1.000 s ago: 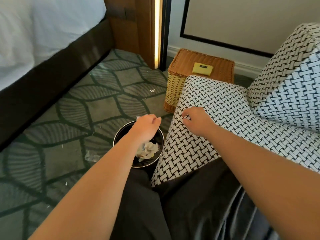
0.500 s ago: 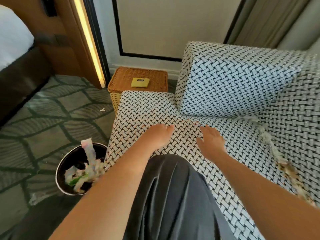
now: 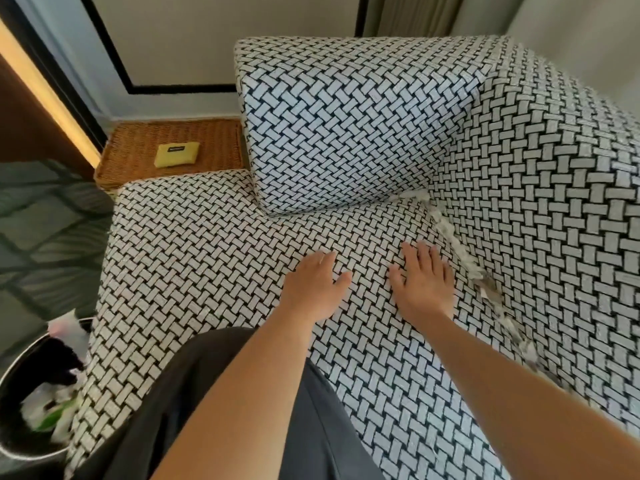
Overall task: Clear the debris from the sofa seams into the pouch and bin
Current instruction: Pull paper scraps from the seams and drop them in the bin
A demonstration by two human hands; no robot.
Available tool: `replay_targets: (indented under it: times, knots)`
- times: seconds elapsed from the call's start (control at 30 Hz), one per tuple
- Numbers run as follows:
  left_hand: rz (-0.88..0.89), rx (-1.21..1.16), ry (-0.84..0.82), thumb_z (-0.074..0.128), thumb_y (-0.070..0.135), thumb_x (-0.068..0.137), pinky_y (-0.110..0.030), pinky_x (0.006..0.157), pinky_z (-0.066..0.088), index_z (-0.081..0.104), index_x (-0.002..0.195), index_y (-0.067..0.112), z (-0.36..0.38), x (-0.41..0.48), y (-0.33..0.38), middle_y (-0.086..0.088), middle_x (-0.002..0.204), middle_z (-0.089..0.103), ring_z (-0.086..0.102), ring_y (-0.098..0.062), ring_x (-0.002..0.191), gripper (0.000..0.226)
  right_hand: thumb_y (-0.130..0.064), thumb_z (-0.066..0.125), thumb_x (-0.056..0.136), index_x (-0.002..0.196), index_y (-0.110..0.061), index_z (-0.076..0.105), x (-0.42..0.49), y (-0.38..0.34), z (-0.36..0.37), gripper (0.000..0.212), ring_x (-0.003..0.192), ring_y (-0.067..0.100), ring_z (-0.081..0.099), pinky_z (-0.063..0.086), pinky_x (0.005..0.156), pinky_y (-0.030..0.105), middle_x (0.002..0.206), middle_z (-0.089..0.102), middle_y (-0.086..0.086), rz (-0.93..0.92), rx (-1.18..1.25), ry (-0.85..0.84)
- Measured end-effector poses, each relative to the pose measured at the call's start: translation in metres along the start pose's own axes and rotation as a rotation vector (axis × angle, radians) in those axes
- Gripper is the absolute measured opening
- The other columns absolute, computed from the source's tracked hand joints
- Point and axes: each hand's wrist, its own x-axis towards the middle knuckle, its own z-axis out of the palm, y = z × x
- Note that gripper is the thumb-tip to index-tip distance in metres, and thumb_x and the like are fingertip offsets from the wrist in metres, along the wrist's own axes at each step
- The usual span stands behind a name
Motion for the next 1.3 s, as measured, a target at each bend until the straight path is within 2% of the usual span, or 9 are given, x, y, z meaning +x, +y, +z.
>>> replay_targets:
  times: [0.2, 0.27, 0.37, 0.53, 0.7, 0.87, 1.03, 1.17, 1.3]
  knots:
    - [0.078, 0.056, 0.106, 0.02, 0.05, 0.096, -0.04, 0.112, -0.006, 0.003, 0.149, 0.026, 0.033, 0.026, 0.011, 0.002, 0.158, -0.006, -0.01, -0.018, 0.144, 0.061, -0.053, 0.015, 0.091, 0.144, -0.025, 0.017, 0.026, 0.002, -0.002, 0.06, 0.143, 0.02, 0.004, 0.003, 0.114, 0.039, 0.155, 0.01, 0.002, 0.006, 0.112, 0.083]
    - [0.086, 0.153, 0.168, 0.013, 0.051, 0.095, -0.041, 0.11, -0.011, -0.005, 0.148, 0.026, 0.043, 0.034, 0.015, 0.004, 0.157, -0.01, -0.014, -0.015, 0.143, 0.061, -0.051, 0.023, 0.092, 0.142, -0.024, 0.024, 0.032, 0.001, -0.004, 0.057, 0.142, 0.022, 0.011, 0.009, 0.114, 0.04, 0.153, 0.019, 0.003, 0.001, 0.128, 0.131]
    - [0.103, 0.228, 0.249, 0.005, 0.054, 0.091, -0.046, 0.115, -0.004, -0.007, 0.147, 0.025, 0.051, 0.05, 0.022, 0.005, 0.157, -0.008, -0.011, -0.014, 0.144, 0.064, -0.048, 0.029, 0.093, 0.141, -0.022, 0.029, 0.043, 0.002, -0.003, 0.055, 0.141, 0.022, 0.016, 0.013, 0.114, 0.041, 0.152, 0.025, 0.003, -0.008, 0.17, 0.154]
    - [0.173, 0.228, 0.309, 0.008, 0.053, 0.093, -0.045, 0.117, 0.005, 0.005, 0.148, 0.026, 0.051, 0.08, 0.031, 0.006, 0.158, 0.005, 0.0, -0.013, 0.145, 0.062, -0.043, 0.036, 0.092, 0.139, -0.015, 0.034, 0.067, 0.002, -0.004, 0.054, 0.137, 0.024, 0.026, 0.025, 0.112, 0.043, 0.148, 0.032, 0.006, -0.021, 0.228, 0.212]
    - [0.202, 0.237, 0.349, 0.012, 0.05, 0.093, -0.042, 0.117, 0.007, 0.011, 0.149, 0.021, 0.045, 0.109, 0.041, 0.005, 0.157, 0.012, 0.006, -0.012, 0.145, 0.062, -0.041, 0.04, 0.093, 0.142, -0.01, 0.025, 0.101, -0.003, -0.007, 0.06, 0.132, 0.025, 0.037, 0.04, 0.102, 0.042, 0.148, 0.033, 0.009, 0.095, 0.346, 0.217]
    - [0.232, 0.238, 0.418, 0.022, 0.04, 0.096, -0.04, 0.115, 0.019, 0.027, 0.145, 0.014, 0.039, 0.139, 0.055, -0.001, 0.151, 0.032, 0.026, -0.015, 0.14, 0.055, -0.04, 0.041, 0.094, 0.142, -0.008, 0.027, 0.126, -0.007, -0.004, 0.059, 0.137, 0.028, 0.023, 0.026, 0.108, 0.043, 0.146, 0.034, 0.014, 0.213, 0.384, 0.258]
    - [0.117, 0.22, 0.433, 0.026, 0.037, 0.096, -0.043, 0.104, 0.028, 0.038, 0.138, 0.015, 0.033, 0.165, 0.068, -0.002, 0.137, 0.05, 0.04, -0.021, 0.126, 0.049, -0.04, 0.046, 0.09, 0.134, -0.011, 0.037, 0.143, -0.005, -0.005, 0.054, 0.12, 0.027, 0.039, 0.038, 0.091, 0.039, 0.13, 0.047, 0.013, 0.308, 0.406, 0.308]
    - [0.05, 0.194, 0.389, 0.027, 0.038, 0.095, -0.041, 0.091, 0.029, 0.052, 0.119, 0.015, 0.028, 0.183, 0.075, -0.003, 0.115, 0.062, 0.044, -0.022, 0.114, 0.042, -0.041, 0.047, 0.088, 0.132, -0.016, 0.04, 0.151, -0.007, -0.006, 0.051, 0.119, 0.026, 0.038, 0.037, 0.089, 0.04, 0.129, 0.047, 0.011, 0.352, 0.431, 0.271]
    - [0.031, 0.237, 0.289, 0.024, 0.038, 0.095, -0.042, 0.09, 0.028, 0.052, 0.114, 0.013, 0.024, 0.191, 0.08, -0.005, 0.113, 0.062, 0.042, -0.024, 0.113, 0.042, -0.043, 0.046, 0.089, 0.134, -0.02, 0.036, 0.155, -0.007, -0.009, 0.052, 0.121, 0.027, 0.037, 0.036, 0.089, 0.039, 0.13, 0.046, 0.011, 0.362, 0.39, 0.237]
